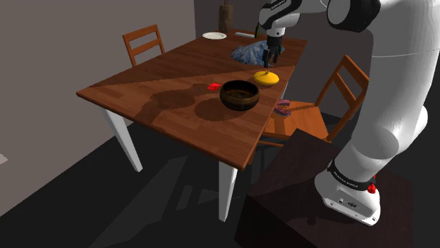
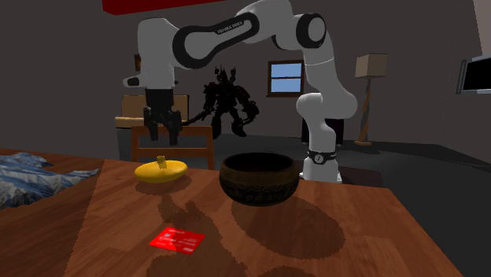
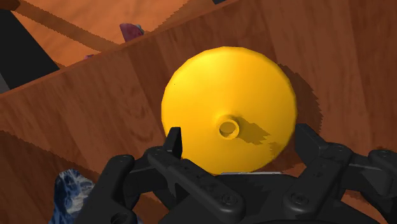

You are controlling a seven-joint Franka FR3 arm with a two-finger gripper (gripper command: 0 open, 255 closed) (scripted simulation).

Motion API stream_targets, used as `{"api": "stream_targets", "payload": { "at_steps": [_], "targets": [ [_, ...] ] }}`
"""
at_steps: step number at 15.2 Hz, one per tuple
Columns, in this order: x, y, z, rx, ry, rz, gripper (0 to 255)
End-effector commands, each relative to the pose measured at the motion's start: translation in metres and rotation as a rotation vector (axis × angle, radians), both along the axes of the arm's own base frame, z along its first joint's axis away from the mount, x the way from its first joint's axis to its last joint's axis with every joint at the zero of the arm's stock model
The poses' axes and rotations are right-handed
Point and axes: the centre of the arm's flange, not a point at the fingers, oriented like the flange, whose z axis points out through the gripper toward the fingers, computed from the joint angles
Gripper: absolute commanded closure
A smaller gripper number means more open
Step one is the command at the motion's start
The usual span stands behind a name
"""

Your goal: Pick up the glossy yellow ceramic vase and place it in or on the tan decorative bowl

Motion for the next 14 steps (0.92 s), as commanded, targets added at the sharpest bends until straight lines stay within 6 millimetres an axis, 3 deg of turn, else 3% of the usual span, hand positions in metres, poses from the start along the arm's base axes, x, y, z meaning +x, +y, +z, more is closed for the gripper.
{"api": "stream_targets", "payload": {
  "at_steps": [1, 6, 13, 14],
  "targets": [
    [0.002, -0.003, -0.010, -0.001, -0.001, 0.001, 0],
    [0.001, -0.004, -0.034, -0.001, -0.001, 0.001, 0],
    [0.001, -0.004, -0.034, -0.001, -0.001, 0.001, 0],
    [0.001, -0.004, -0.034, -0.001, -0.001, 0.001, 255]
  ]
}}
